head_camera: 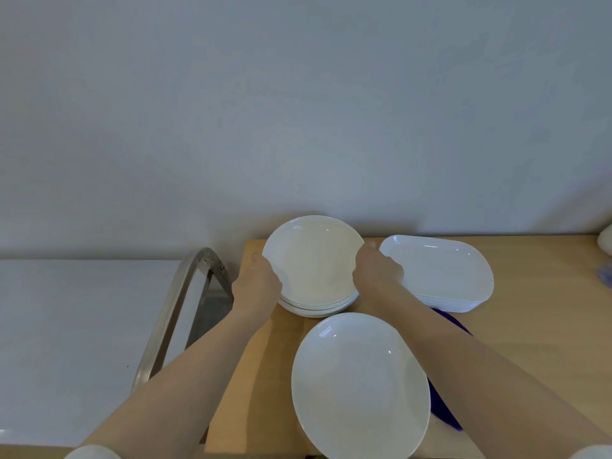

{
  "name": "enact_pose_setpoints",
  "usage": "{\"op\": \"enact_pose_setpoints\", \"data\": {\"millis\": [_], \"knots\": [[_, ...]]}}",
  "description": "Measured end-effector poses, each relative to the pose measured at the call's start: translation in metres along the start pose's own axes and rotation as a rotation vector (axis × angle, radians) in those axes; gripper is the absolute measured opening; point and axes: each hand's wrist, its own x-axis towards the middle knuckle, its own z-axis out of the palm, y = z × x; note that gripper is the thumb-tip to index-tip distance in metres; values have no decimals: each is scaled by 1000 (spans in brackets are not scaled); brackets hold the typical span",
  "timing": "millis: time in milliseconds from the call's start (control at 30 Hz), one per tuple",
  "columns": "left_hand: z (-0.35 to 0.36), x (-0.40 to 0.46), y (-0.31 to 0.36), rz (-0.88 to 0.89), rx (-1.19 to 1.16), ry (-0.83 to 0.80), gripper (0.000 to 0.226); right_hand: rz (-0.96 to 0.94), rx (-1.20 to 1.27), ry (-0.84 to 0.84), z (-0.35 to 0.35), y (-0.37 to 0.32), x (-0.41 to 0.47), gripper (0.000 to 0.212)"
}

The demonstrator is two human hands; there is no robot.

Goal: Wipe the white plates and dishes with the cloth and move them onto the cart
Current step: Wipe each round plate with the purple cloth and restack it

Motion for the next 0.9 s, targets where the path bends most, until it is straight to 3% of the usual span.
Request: {"op": "enact_pose_setpoints", "data": {"millis": [333, 600, 900], "knots": [[-12, -13, 4, -18, -208, 86, 25, -74, 243, 96, -19, 14, -13, 18], [-25, -55, 9, 29, -307, 135, 14, -166, 336, 180, -24, 49, -49, 29], [-21, -134, 1, 32, -381, 32, 10, -209, 471, 219, -9, 95, -117, 26]]}}
